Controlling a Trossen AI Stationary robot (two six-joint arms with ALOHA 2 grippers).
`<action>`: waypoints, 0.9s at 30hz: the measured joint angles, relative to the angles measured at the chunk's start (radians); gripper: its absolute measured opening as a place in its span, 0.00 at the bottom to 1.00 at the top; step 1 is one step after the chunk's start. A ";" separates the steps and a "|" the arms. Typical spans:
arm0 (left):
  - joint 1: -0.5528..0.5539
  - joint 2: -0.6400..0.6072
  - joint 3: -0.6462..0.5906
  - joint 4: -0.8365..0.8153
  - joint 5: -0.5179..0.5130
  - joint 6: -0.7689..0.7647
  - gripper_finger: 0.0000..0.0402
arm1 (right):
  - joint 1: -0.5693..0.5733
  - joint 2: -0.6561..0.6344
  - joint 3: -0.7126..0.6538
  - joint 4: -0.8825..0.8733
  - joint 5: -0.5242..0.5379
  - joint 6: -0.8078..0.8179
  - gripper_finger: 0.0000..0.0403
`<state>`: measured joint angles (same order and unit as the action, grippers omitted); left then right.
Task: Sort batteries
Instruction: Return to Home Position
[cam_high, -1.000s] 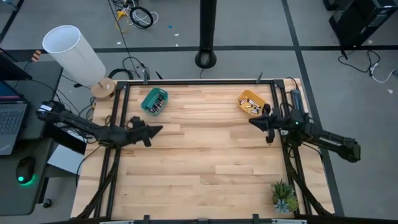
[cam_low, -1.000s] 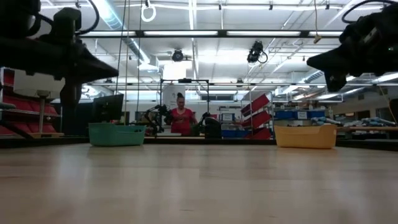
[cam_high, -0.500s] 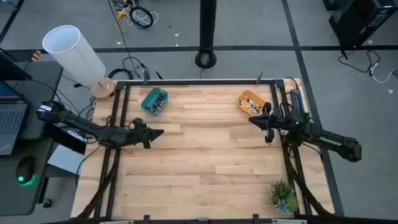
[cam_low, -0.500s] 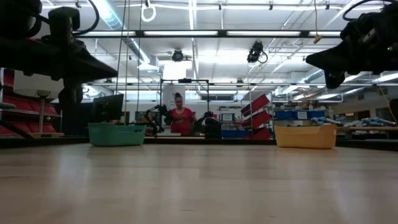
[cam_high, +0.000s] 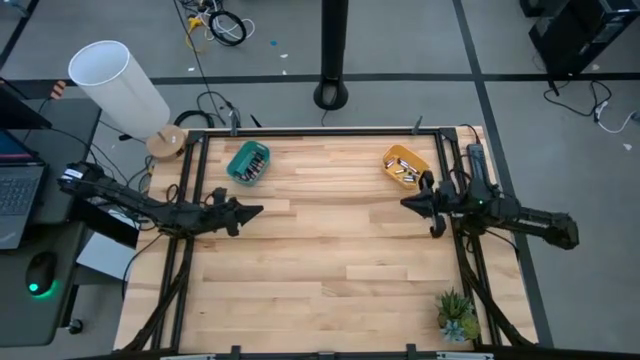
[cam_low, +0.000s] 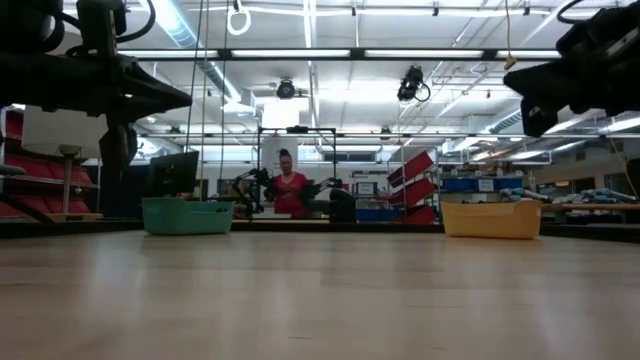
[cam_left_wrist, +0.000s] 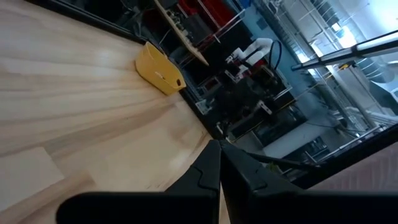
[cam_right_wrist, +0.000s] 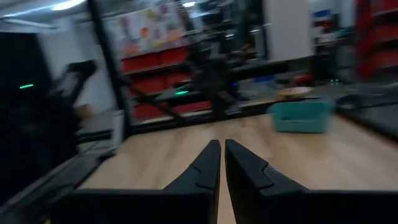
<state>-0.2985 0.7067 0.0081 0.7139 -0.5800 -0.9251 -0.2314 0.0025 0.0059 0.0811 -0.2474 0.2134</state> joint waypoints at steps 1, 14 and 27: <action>0.000 0.000 0.000 0.000 0.000 0.000 0.04 | 0.035 0.000 0.000 -0.001 0.000 0.000 0.08; 0.000 0.000 0.000 -0.001 0.001 0.000 0.04 | 0.276 0.001 0.000 -0.004 0.000 0.000 0.07; 0.000 -0.251 0.000 -0.245 0.002 0.000 0.04 | 0.291 0.002 0.000 -0.024 0.000 0.000 0.07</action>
<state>-0.2985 0.4556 0.0078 0.4693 -0.5781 -0.9249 0.0599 0.0044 0.0059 0.0569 -0.2478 0.2137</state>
